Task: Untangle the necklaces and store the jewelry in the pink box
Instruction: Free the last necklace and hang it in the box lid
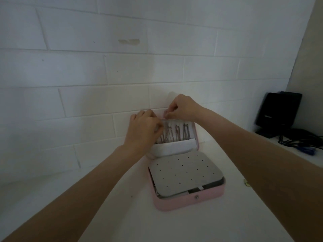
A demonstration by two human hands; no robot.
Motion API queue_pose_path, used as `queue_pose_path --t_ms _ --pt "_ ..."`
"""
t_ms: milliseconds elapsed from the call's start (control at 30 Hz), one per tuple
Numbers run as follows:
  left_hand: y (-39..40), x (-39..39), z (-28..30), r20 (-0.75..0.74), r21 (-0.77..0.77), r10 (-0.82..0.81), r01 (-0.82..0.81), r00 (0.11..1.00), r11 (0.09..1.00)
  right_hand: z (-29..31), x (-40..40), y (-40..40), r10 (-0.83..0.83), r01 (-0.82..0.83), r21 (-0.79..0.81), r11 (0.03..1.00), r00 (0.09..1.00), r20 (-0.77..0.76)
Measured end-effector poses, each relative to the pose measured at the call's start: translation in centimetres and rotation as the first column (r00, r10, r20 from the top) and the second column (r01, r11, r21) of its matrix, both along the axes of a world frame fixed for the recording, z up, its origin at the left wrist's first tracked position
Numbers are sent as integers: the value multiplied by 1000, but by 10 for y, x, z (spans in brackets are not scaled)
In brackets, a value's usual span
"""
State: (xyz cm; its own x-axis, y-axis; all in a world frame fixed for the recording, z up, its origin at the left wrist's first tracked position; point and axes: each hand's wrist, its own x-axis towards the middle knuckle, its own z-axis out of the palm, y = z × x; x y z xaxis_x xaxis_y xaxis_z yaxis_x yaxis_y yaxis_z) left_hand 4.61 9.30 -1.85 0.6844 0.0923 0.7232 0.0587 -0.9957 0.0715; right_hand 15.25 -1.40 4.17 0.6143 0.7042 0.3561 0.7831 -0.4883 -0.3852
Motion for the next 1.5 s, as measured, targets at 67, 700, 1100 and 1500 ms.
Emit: queue_pose_path --t_ms 67,700,1100,1500 --pt "3 2 -1 21 9 -6 6 1000 1000 -5 3 1 -2 2 26 1000 1000 18" --pt "-5 -2 -29 -164 128 -204 226 965 966 -8 0 -14 -20 -13 243 970 991 133" --pt "5 0 -17 88 -78 -49 56 995 995 6 -8 -24 7 -38 229 973 991 135" --pt "1 5 -23 182 63 -79 68 980 996 -2 -5 -17 16 -41 179 983 990 139"
